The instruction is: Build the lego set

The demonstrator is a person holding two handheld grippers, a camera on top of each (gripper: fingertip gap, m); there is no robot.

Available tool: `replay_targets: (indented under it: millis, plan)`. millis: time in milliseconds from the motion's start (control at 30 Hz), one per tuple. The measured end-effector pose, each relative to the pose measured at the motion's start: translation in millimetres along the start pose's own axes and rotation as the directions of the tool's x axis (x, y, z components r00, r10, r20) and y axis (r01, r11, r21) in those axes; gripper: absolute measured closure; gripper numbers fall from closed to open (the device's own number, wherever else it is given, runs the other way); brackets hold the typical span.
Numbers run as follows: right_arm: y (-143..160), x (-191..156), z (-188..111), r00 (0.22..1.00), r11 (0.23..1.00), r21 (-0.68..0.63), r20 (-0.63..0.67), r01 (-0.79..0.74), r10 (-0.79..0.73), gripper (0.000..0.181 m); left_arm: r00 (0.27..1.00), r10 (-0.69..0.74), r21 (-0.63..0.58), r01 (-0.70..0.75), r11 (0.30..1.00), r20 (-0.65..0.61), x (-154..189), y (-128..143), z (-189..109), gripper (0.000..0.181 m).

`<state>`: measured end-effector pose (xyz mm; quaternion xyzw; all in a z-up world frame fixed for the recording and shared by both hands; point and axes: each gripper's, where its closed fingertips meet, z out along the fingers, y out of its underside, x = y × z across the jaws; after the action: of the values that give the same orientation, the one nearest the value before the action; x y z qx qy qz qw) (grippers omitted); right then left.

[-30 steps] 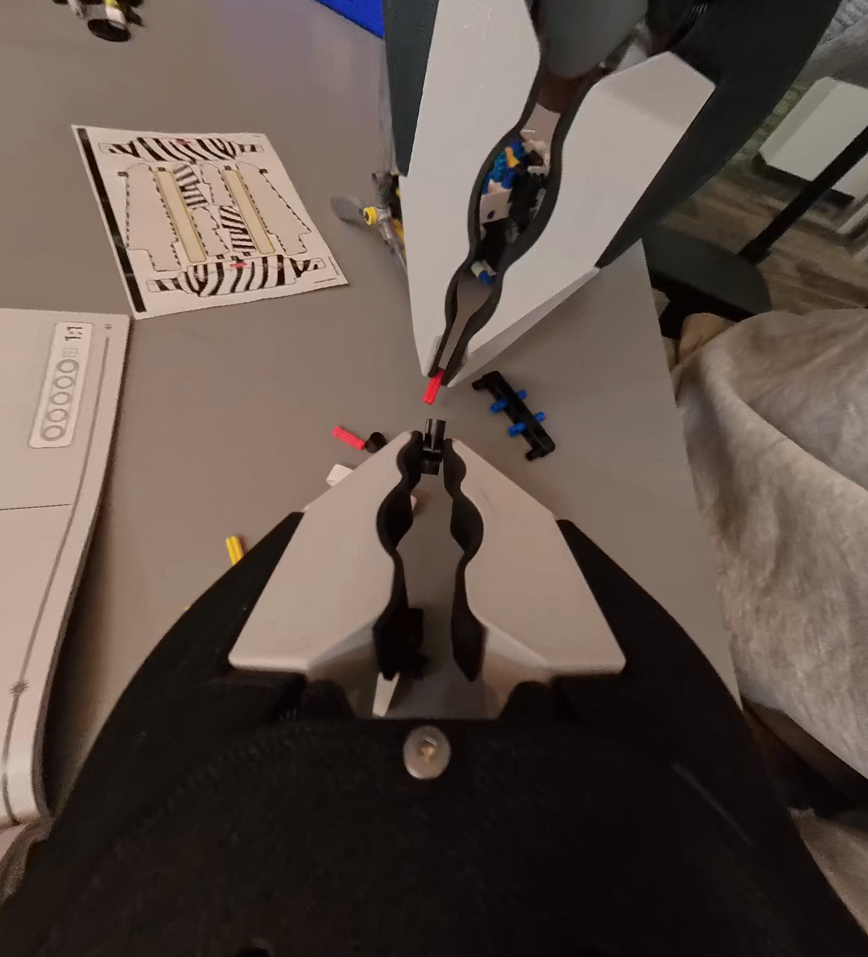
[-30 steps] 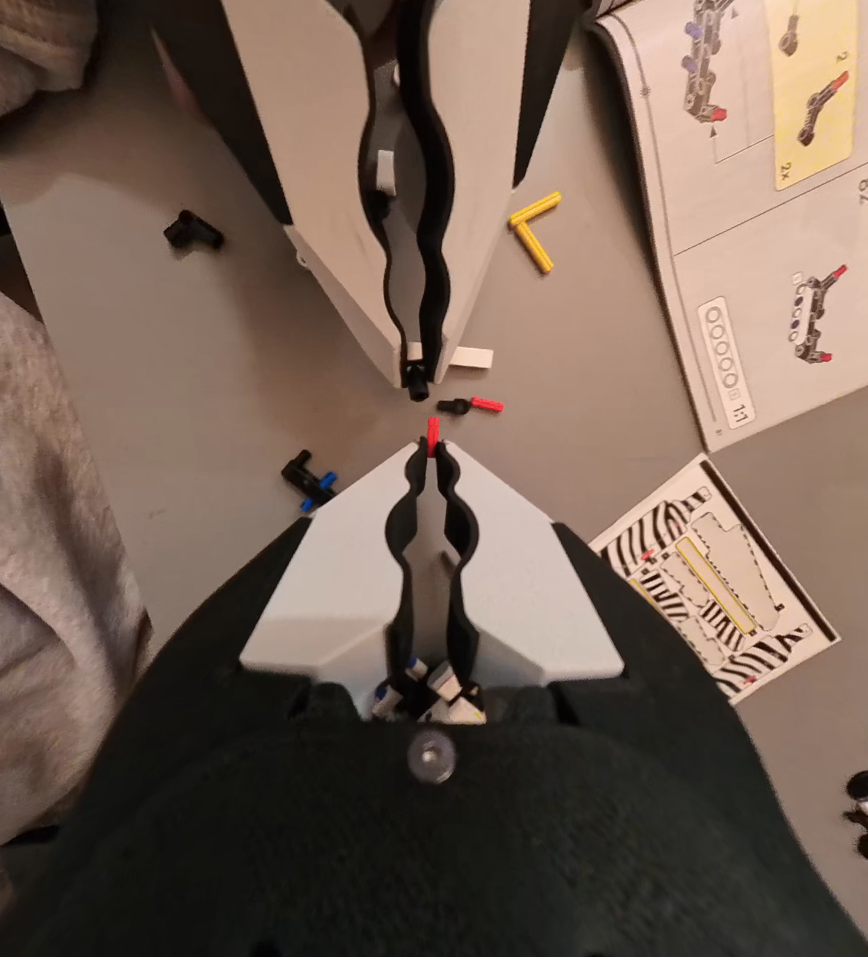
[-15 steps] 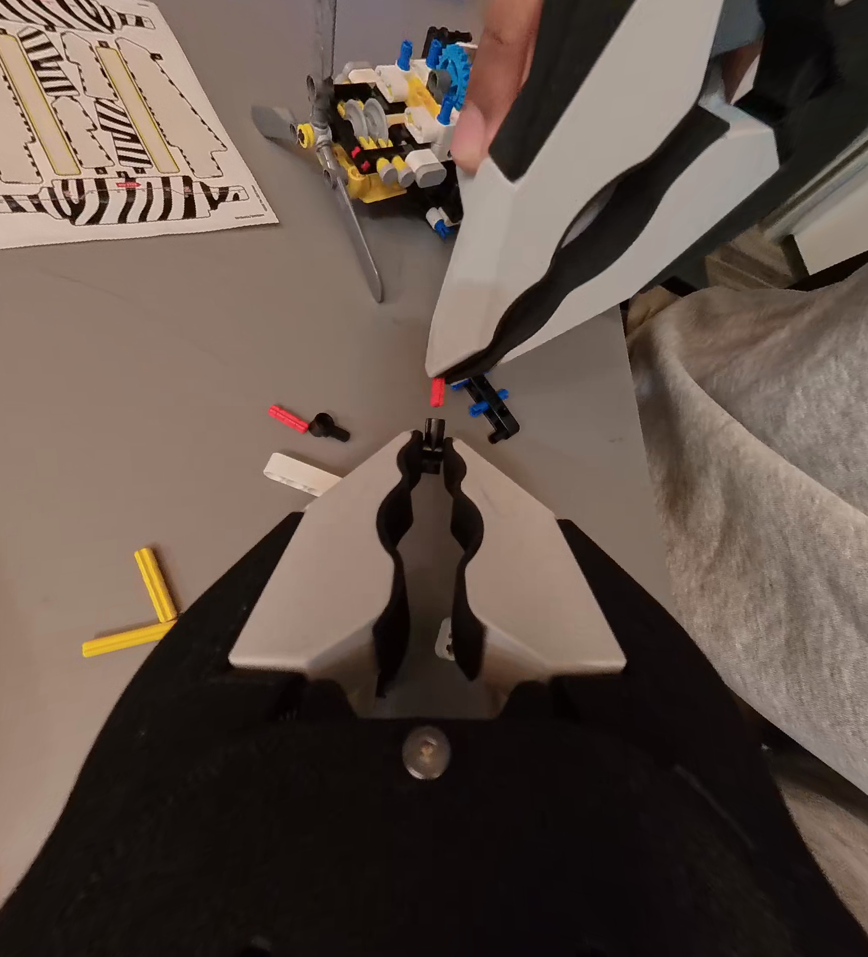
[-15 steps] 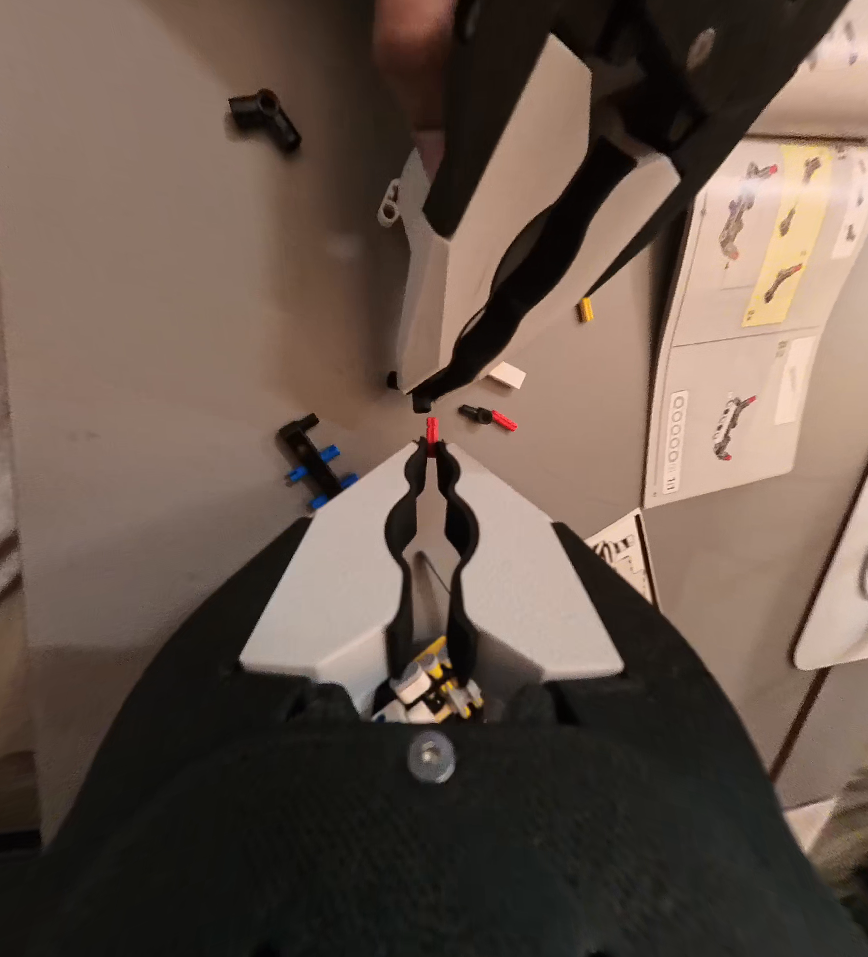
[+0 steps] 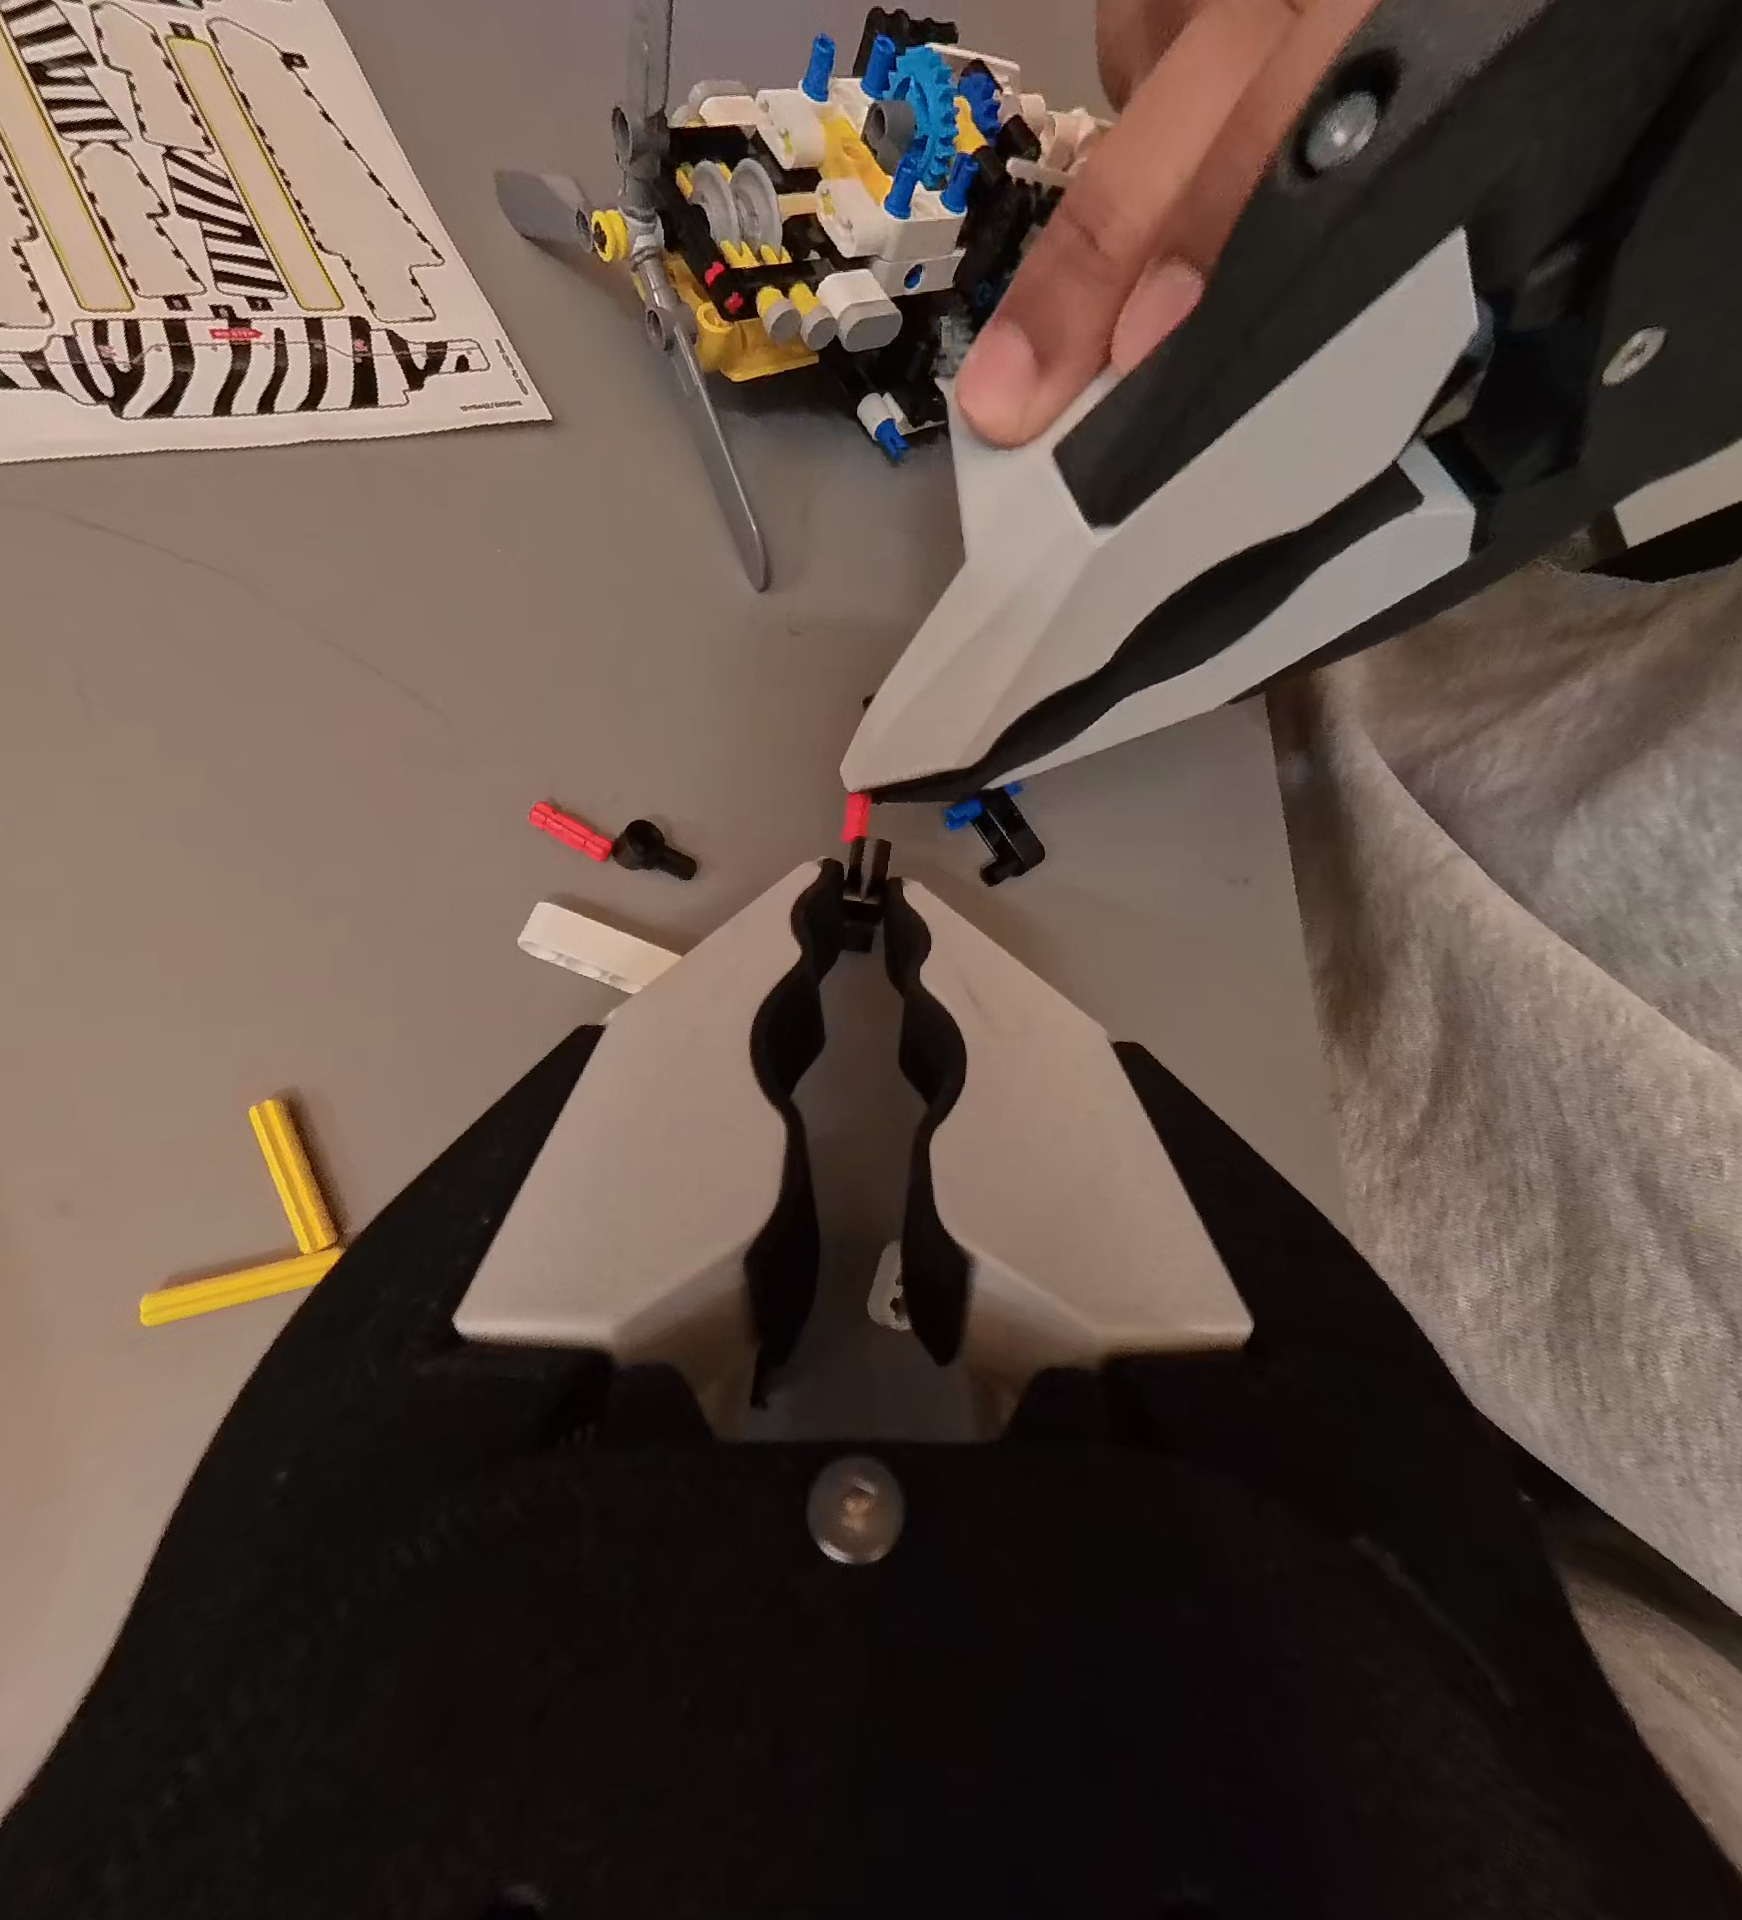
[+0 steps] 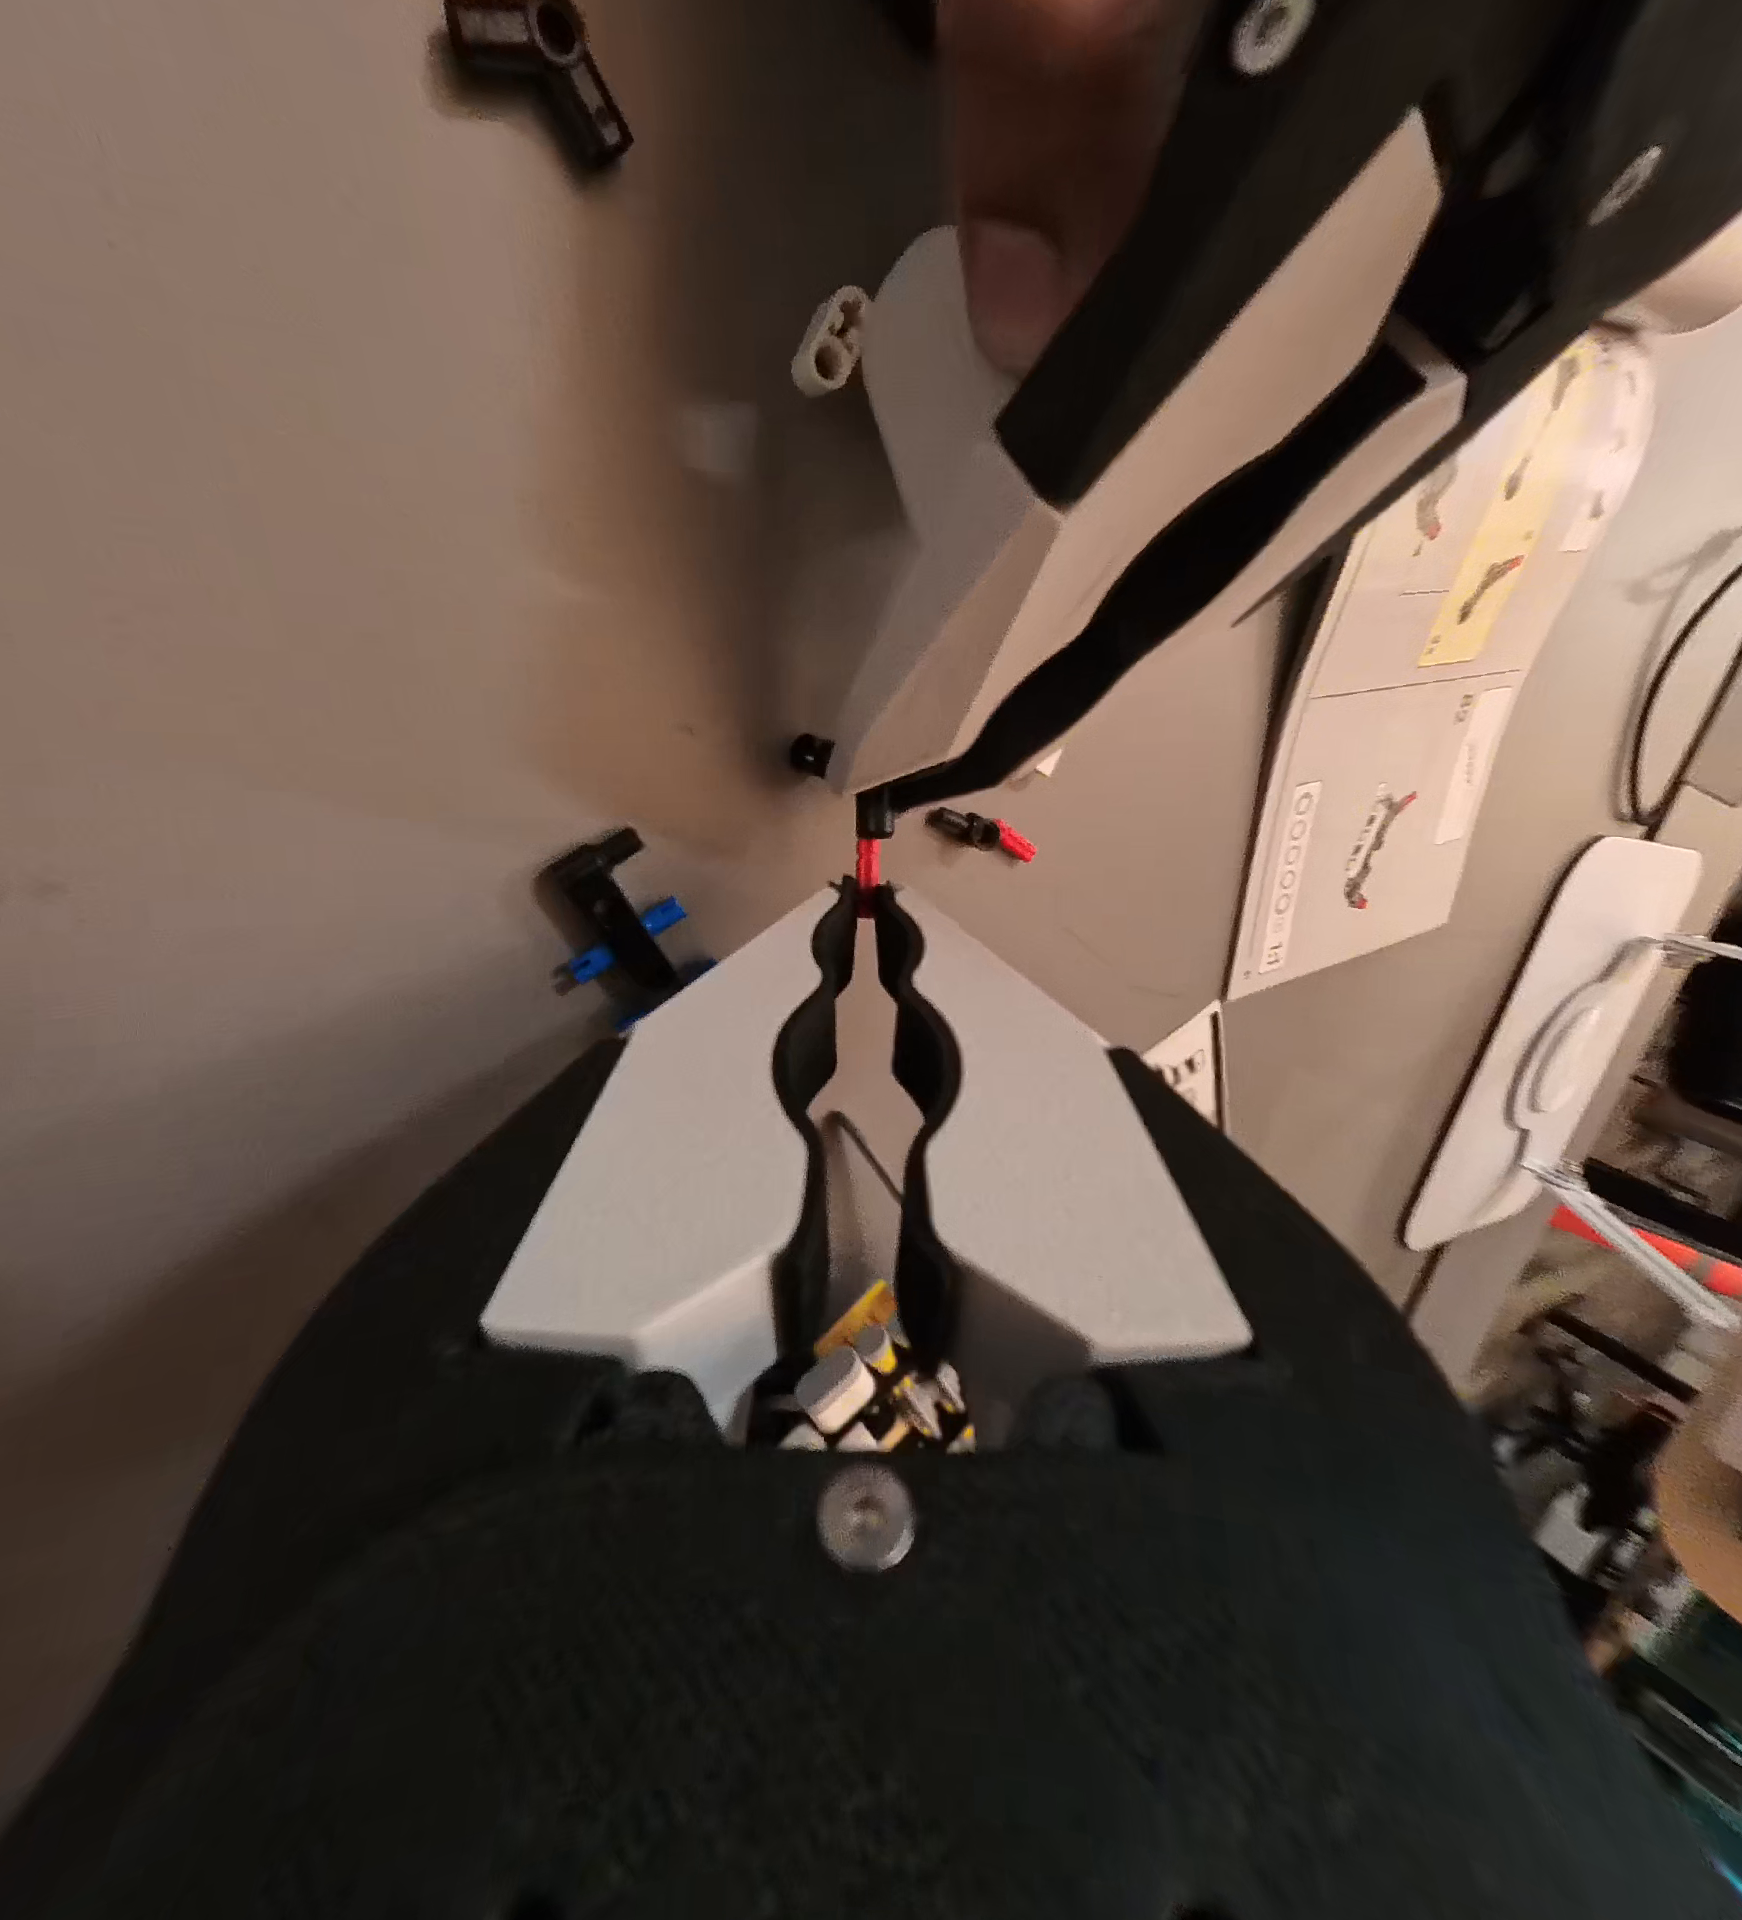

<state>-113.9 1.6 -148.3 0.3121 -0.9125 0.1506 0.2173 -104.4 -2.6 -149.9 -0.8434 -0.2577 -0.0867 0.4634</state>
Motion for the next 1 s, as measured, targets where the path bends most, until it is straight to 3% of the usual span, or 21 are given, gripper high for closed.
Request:
replay_targets:
  millis: [233,1000]
  plan:
    - [3.5,1.5,-1.3,0.998,0.998,-0.064,-0.047,0.027,-0.03,0.18,1.0,0.002,-0.001,-0.002,1.0,-0.001,0.3,0.0,0.0,0.176]
    - [-5.1,0.5,-3.9,0.994,0.994,0.026,0.042,-0.102,0.1,0.18,1.0,0.009,0.0,-0.009,1.0,0.015,-0.8,0.0,-0.3,0.176]
